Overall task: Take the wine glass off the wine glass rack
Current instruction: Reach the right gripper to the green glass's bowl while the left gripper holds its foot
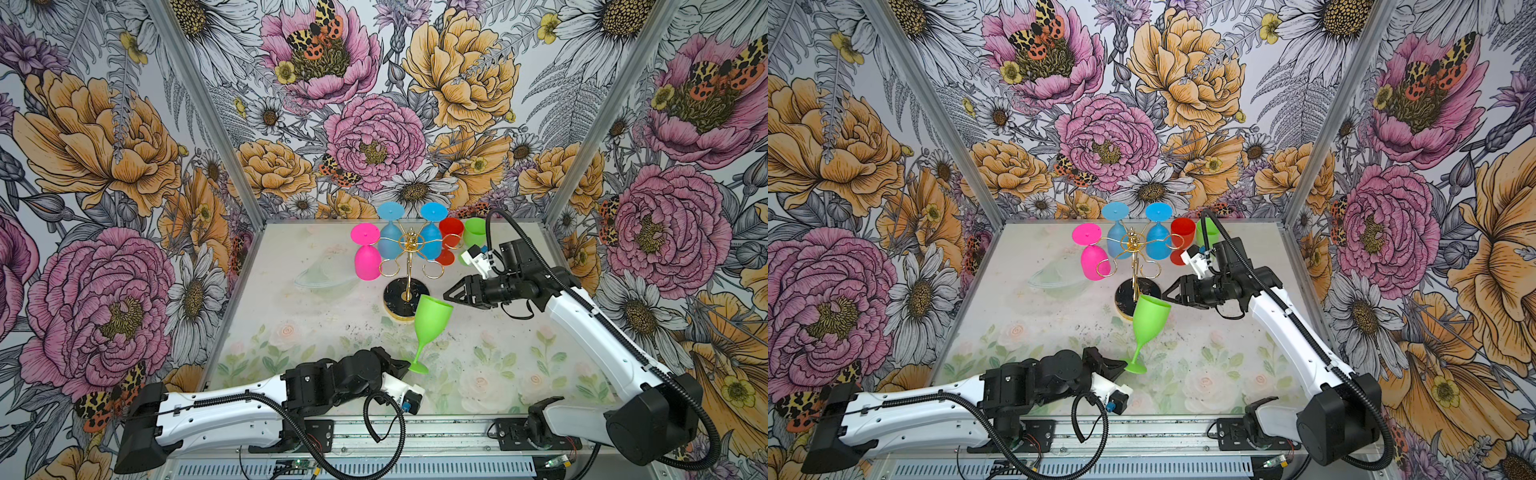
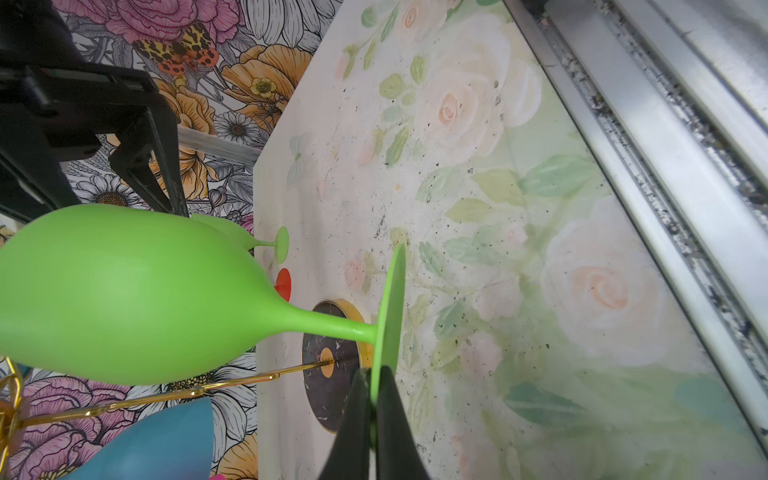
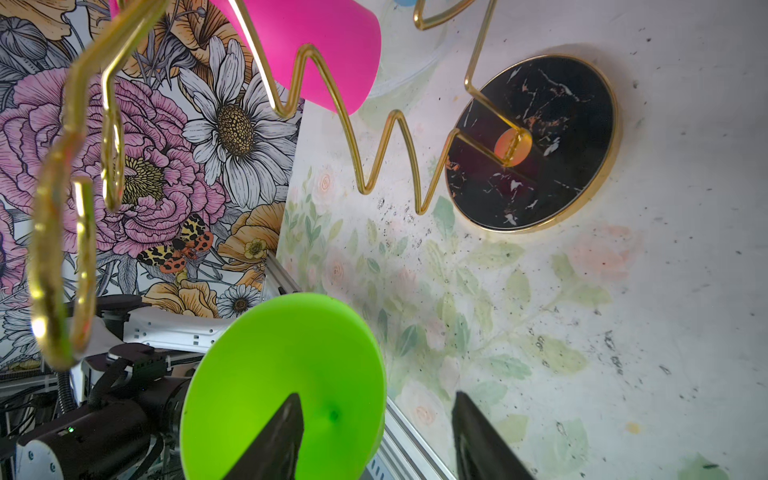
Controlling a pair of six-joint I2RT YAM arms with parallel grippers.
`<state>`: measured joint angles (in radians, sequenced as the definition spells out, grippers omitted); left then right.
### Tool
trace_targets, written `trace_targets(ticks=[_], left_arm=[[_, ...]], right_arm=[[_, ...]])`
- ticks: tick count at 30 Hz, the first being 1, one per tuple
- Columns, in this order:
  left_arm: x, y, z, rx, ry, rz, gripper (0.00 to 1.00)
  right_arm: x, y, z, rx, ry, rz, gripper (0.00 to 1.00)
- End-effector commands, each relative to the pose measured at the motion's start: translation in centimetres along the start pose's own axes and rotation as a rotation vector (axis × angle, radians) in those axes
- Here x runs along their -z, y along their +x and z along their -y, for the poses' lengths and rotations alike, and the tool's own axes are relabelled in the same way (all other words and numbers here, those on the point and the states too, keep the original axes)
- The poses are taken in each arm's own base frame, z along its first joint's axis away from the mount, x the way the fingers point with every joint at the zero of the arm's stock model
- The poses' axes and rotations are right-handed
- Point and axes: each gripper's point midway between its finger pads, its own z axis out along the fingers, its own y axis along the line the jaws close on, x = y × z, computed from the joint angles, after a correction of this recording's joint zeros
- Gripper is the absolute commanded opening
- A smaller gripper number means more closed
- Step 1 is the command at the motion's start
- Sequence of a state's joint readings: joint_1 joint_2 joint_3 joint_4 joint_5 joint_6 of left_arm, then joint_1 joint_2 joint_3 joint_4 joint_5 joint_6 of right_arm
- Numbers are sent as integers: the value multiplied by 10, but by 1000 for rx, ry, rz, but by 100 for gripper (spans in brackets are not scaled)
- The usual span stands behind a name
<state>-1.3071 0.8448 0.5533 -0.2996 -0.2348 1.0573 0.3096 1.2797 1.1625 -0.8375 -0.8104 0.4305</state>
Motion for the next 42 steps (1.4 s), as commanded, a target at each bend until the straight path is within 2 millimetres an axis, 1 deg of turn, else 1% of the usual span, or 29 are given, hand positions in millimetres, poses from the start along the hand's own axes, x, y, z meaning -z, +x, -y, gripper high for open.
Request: trace_targets(ticks=[1, 6, 11, 16, 21, 26, 30, 32, 36, 39, 42], left_arm=[[-4, 4, -5, -69, -36, -34, 0], [-6, 5, -9, -98, -56, -46, 0], [-8, 7, -16, -140, -114, -67, 0], [-11, 11, -14, -185, -118, -87, 0], [-14, 13, -14, -206, -121, -101, 0], [-17, 13, -14, -207, -122, -108, 0], [-17, 15, -13, -197, -124, -114, 0], [-16, 15, -14, -190, -127, -115, 0], [-16, 14, -15, -174, -129, -108, 8], [-15, 14, -14, -159, -127, -101, 18], [-15, 13, -10, -135, -120, -86, 26]], right_arm=[[-2, -1, -10, 10, -32, -12, 56], [-6, 1, -9, 2, -40, -32, 52], [-10, 3, -10, -8, -59, -52, 47], [-11, 3, -13, -13, -71, -60, 44], [-11, 3, -13, -17, -70, -61, 37], [-11, 5, -13, -13, -68, -63, 29], [-11, 7, -12, -11, -64, -62, 16], [-11, 8, -11, -11, -59, -61, 13], [-10, 6, -7, -4, -35, -48, 8], [-8, 5, -7, 5, -19, -35, 1], [-6, 2, -4, 15, 8, -15, 0]])
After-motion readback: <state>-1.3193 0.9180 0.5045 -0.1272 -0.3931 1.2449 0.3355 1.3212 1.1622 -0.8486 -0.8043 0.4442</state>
